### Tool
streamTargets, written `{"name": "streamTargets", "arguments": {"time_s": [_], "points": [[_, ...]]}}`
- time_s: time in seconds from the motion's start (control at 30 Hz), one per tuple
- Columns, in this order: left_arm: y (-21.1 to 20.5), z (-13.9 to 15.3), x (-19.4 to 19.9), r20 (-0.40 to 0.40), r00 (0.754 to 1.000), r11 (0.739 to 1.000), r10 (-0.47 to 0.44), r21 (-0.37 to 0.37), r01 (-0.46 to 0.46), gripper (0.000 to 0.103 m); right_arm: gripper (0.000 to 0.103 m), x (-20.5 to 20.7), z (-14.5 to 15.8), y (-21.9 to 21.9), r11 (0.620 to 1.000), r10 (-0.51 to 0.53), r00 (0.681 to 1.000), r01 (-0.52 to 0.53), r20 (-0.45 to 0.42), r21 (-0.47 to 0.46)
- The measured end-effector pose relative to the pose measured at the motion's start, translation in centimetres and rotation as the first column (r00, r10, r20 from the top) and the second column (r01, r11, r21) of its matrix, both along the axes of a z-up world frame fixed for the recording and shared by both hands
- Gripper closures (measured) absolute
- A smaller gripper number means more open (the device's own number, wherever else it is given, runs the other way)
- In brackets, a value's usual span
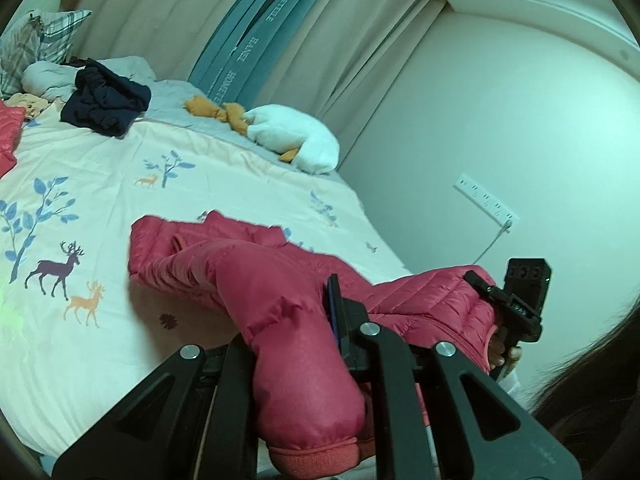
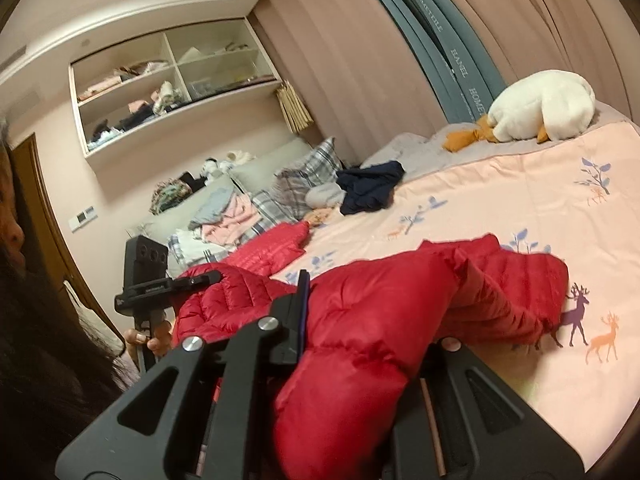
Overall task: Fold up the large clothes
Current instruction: 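Lift the jacket hem with both grippers and fold it toward the collar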
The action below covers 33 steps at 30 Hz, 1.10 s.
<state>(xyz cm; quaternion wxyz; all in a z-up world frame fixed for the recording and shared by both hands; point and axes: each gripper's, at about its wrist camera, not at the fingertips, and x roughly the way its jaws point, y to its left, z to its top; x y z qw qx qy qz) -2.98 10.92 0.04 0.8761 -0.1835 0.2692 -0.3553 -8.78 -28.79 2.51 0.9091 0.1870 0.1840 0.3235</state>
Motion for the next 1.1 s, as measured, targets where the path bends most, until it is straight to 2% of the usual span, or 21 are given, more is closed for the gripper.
{"name": "streamTargets", "arguments": {"time_s": [0.17, 0.33, 0.5, 0.7, 0.9, 1.1], "points": [[0.0, -0.2, 1.4, -0.008, 1.000, 1.000, 0.015, -0.017, -0.015, 0.091, 0.090, 1.1, 0.0, -0.8, 0.999, -0.025, 1.000, 0.025, 0.002, 0.030], [-0.2, -1.3, 5.0, -0.073, 0.995, 0.998, 0.064, -0.013, -0.065, 0.091, 0.090, 4.3, -1.2, -1.4, 0.995, -0.087, 0.994, 0.090, -0.073, 0.035], [-1.1, -2.0, 8.2, -0.100, 0.984, 0.988, 0.147, 0.067, -0.141, 0.091, 0.089, 7.8, -2.6, -2.0, 0.988, -0.147, 0.981, 0.151, -0.125, 0.030], [-2.5, -3.1, 11.7, -0.091, 0.975, 0.968, 0.201, 0.171, -0.184, 0.090, 0.089, 11.9, -4.3, -2.9, 0.978, -0.202, 0.963, 0.209, -0.178, 0.019], [-2.8, -5.7, 16.4, -0.174, 0.955, 0.963, 0.239, 0.167, -0.211, 0.090, 0.089, 15.9, -5.9, -2.9, 0.964, -0.264, 0.938, 0.262, -0.226, -0.041], [-3.5, -7.6, 19.6, -0.212, 0.935, 0.946, 0.283, 0.220, -0.236, 0.090, 0.089, 19.1, -7.4, -2.7, 0.950, -0.311, 0.914, 0.291, -0.262, -0.113]]}}
